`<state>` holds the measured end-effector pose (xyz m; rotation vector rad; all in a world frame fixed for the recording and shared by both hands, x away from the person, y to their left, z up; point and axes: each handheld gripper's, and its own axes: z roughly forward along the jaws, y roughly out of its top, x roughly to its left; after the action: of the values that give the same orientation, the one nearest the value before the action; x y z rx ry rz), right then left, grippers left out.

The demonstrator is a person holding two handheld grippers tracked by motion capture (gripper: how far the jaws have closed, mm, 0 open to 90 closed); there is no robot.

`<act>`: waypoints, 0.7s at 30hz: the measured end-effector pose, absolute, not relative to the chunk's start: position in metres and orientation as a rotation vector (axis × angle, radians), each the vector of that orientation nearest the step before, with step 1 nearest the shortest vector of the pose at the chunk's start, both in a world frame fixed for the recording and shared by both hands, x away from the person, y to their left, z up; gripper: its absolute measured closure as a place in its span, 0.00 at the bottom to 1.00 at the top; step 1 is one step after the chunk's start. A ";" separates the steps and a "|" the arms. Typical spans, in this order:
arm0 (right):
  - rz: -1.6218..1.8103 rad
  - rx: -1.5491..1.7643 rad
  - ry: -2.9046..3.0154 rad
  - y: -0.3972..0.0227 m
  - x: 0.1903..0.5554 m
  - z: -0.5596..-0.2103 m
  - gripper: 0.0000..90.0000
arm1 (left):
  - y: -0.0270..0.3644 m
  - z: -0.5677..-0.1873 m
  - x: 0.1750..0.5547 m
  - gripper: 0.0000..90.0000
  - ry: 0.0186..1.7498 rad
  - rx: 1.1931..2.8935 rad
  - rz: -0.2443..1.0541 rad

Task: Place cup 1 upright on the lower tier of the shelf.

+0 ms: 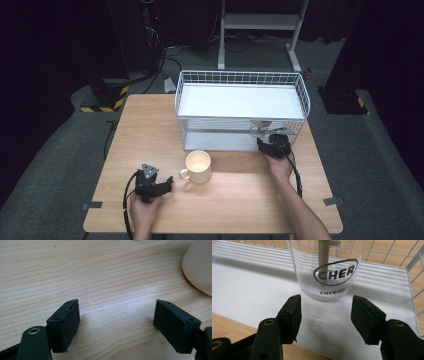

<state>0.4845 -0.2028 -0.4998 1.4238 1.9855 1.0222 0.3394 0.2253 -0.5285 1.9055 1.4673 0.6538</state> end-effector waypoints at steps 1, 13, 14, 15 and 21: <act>1.022 1.412 1.988 -0.204 0.482 -0.497 0.46 | 0.225 -0.529 0.339 0.24 1.467 1.905 0.654; 1.077 1.379 2.003 -0.210 0.470 -0.490 0.44 | 0.225 -0.529 0.339 0.24 1.467 1.906 0.654; 1.087 1.382 2.002 -0.210 0.469 -0.489 0.44 | 0.225 -0.529 0.339 0.24 1.467 1.906 0.654; 1.093 1.378 2.003 -0.211 0.469 -0.488 0.44 | 0.225 -0.529 0.339 0.24 1.467 1.906 0.654; 1.125 1.382 2.005 -0.212 0.463 -0.484 0.44 | 0.225 -0.529 0.339 0.24 1.467 1.906 0.654</act>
<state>0.4630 -0.2118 -0.4844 1.3822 2.0048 1.1250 0.3394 0.2252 -0.5285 1.9057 1.4672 0.6539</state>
